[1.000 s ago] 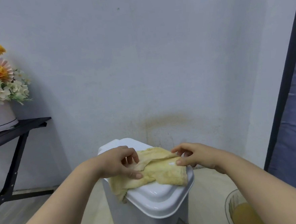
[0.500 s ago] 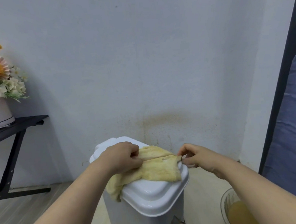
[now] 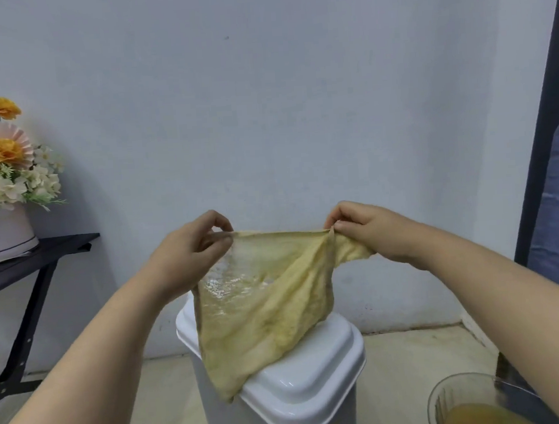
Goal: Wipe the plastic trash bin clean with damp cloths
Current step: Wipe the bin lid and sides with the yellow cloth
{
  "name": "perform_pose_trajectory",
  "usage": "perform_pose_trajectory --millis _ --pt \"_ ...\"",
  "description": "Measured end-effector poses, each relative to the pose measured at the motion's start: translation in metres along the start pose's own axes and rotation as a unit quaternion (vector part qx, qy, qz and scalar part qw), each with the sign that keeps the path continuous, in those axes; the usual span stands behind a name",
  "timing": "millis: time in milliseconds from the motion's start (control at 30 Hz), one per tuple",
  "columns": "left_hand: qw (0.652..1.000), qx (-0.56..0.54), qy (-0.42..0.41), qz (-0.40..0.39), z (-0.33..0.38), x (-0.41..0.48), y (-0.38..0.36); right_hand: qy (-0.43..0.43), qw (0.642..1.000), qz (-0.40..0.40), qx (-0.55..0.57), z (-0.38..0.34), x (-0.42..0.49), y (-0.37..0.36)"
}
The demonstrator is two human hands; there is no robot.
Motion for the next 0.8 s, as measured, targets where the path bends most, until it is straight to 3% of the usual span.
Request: perform_pose_trajectory --millis 200,333,533,700,800 --pt "1.0 0.015 -0.018 0.015 0.002 -0.004 0.032 0.028 0.99 -0.03 -0.133 -0.021 -0.005 0.033" --pt "0.994 -0.07 -0.007 0.079 0.013 -0.004 0.053 0.053 0.997 -0.009 -0.054 -0.037 -0.01 0.055" --pt "0.961 -0.271 -0.04 0.035 0.047 -0.008 0.086 0.135 0.981 -0.005 0.139 -0.072 -0.024 0.083" --pt "0.966 -0.248 -0.007 0.074 0.022 0.003 0.084 0.068 0.988 0.056 0.127 -0.069 0.002 0.077" --pt "0.977 -0.164 0.045 0.13 -0.014 0.016 0.058 -0.003 0.987 0.086 0.133 -0.051 0.024 0.054"
Point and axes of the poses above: each hand's wrist, its own x-axis towards the middle knuckle, its own y-axis out of the back of the hand, z = x × y, the point moved 4 cm from there along x, towards the middle knuckle, and after that the axes turned 7 degrees about -y, right-handed, at the moved point
